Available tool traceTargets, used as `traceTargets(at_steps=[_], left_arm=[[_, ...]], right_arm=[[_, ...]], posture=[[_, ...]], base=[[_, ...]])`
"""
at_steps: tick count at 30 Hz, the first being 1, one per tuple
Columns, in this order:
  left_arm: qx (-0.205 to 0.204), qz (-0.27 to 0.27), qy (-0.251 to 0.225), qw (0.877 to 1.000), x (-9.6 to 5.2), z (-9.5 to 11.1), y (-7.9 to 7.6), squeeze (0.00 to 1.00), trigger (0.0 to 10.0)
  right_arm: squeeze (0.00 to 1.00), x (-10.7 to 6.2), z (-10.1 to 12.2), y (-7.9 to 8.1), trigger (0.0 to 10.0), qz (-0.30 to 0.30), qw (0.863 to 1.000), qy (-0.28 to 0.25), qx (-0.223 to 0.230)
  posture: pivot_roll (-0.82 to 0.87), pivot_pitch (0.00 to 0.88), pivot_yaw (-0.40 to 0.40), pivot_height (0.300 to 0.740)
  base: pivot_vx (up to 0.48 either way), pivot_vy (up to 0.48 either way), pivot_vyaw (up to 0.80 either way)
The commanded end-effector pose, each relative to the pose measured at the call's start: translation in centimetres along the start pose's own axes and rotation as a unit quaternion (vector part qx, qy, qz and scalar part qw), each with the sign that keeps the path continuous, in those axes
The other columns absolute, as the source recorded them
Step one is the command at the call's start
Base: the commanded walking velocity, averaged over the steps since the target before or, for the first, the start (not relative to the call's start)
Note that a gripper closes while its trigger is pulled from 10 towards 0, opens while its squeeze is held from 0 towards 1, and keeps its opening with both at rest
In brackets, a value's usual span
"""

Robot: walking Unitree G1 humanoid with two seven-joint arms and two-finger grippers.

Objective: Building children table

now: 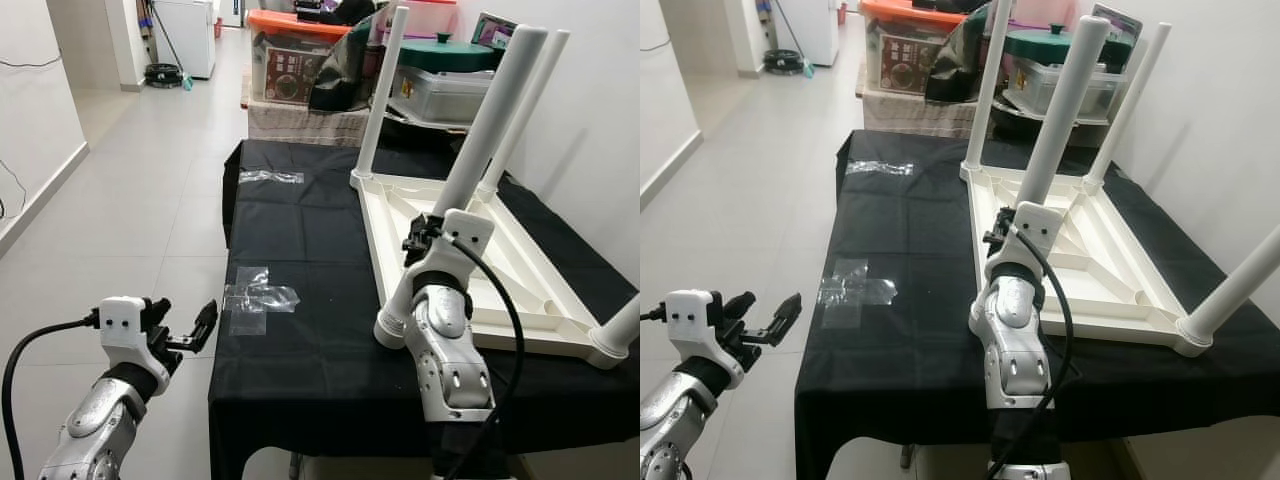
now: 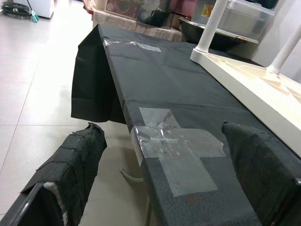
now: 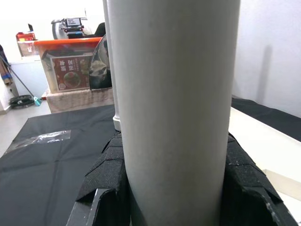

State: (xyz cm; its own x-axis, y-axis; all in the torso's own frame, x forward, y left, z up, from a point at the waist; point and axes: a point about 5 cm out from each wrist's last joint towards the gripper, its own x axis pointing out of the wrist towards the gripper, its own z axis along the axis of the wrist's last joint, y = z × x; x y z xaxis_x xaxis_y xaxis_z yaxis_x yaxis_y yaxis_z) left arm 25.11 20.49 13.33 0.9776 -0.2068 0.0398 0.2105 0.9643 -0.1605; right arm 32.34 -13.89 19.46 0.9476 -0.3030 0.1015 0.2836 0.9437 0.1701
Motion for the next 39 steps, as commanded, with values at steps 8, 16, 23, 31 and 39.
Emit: traceTargets(at_steps=[8,16,23,31,39], left_arm=[[0.006,-0.007,-0.003,1.0,0.1,0.1,-0.2,0.0,10.0],[0.006,-0.007,-0.003,1.0,0.1,0.1,-0.2,0.0,10.0],[0.006,-0.009,-0.002,1.0,0.1,0.0,-0.3,0.0,10.0],[0.006,-0.008,-0.002,1.0,0.1,0.0,-0.3,0.0,10.0],[0.006,-0.008,-0.002,1.0,0.1,-0.1,-0.3,0.0,10.0]], right_arm=[[0.0,-0.1,-2.6,-1.9,10.0,-0.046,0.996,0.073,0.014],[0.0,-0.2,-2.0,-1.8,10.0,-0.047,0.996,0.074,0.024],[0.0,-0.2,-1.8,-1.8,10.0,-0.046,0.996,0.075,0.028],[0.0,-0.2,-1.9,-1.9,10.0,-0.045,0.995,0.081,0.026],[0.0,-0.2,-1.8,-1.9,10.0,-0.046,0.995,0.079,0.03]], posture=[[0.07,0.0,-0.077,0.74],[0.06,0.0,-0.077,0.74],[0.06,0.0,-0.076,0.74],[0.06,0.0,-0.079,0.74],[0.06,0.0,-0.079,0.74]], base=[[0.0,0.0,0.0],[0.0,0.0,0.0],[0.0,0.0,0.0],[0.0,0.0,0.0],[0.0,0.0,0.0]])
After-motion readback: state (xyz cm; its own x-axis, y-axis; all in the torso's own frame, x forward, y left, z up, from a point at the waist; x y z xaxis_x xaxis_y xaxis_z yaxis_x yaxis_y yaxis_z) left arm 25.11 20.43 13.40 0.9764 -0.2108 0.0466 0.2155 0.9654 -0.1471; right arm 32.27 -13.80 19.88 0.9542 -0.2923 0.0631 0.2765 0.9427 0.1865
